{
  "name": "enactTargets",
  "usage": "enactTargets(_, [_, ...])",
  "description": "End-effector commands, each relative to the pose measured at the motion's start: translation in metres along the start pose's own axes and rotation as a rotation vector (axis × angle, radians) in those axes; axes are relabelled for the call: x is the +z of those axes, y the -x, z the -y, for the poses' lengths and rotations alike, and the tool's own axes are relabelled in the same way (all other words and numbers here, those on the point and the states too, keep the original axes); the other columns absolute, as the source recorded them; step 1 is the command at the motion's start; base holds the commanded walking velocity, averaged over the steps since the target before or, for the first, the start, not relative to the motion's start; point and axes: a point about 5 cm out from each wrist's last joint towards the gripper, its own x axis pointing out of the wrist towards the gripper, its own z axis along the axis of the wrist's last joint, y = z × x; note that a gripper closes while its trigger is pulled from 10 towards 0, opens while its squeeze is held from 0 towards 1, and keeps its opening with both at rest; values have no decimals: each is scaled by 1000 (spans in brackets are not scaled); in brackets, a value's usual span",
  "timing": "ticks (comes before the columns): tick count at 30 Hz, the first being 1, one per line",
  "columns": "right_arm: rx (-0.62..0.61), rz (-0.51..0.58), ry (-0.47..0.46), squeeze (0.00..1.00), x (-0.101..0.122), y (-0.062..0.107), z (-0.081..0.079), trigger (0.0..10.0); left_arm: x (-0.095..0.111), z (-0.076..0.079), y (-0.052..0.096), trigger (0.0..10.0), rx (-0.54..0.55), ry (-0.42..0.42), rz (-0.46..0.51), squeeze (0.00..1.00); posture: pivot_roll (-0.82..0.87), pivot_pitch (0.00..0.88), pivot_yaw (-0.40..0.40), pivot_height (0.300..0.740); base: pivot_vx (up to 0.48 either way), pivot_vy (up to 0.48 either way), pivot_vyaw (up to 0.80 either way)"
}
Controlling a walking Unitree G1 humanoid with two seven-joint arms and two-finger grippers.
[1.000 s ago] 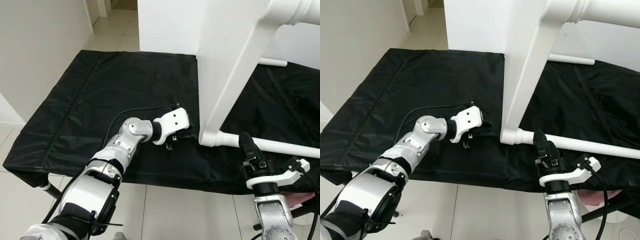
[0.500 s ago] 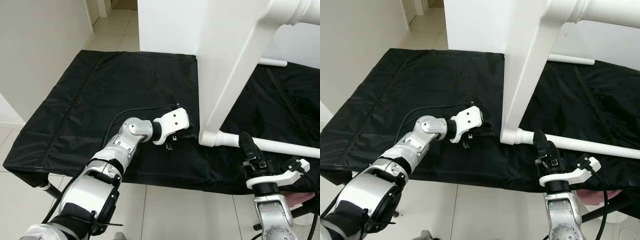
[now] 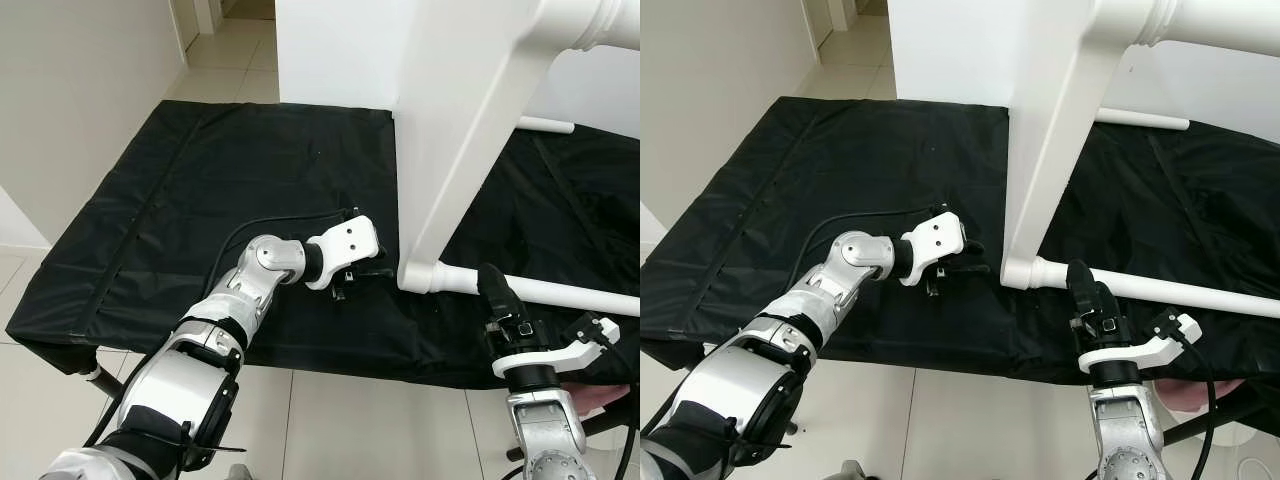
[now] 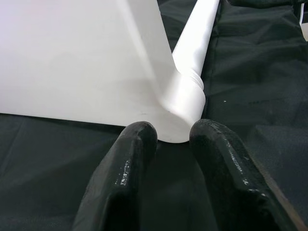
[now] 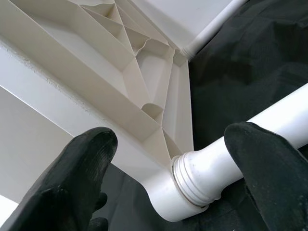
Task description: Building children table
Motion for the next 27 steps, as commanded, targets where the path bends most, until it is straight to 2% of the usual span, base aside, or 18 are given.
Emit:
enactTargets(1, [-54, 11, -109, 0, -19, 5, -2, 10000, -1, -9, 0, 10000, 178, 9, -12, 0, -98, 42, 108, 740, 0, 0, 0])
enactTargets(2, [-54, 11, -109, 0, -19, 5, -2, 10000, -1, -9, 0, 10000, 178, 9, -12, 0, -98, 42, 108, 740, 0, 0, 0])
enactTargets(3, [-33, 11, -103, 0, -19, 3, -5, 10000, -2, -8, 2, 10000, 182, 15, -4, 0, -94, 0, 0, 740, 0, 0, 0])
enactTargets(4, [-11, 6, -85, 0, -19, -5, -2, 10000, -4, -9, 6, 10000, 196, 5, -13, 0, -75, 0, 0, 740, 0, 0, 0])
enactTargets(8, [7, 5, -47, 0, -18, -17, 6, 10000, -5, -12, 11, 10000, 224, 0, -20, 0, -76, 0, 0, 740, 0, 0, 0])
enactTargets(27, [51, -7, -15, 0, -19, -30, 8, 10000, -2, -16, 14, 10000, 251, 5, 7, 0, -76, 0, 0, 740, 0, 0, 0])
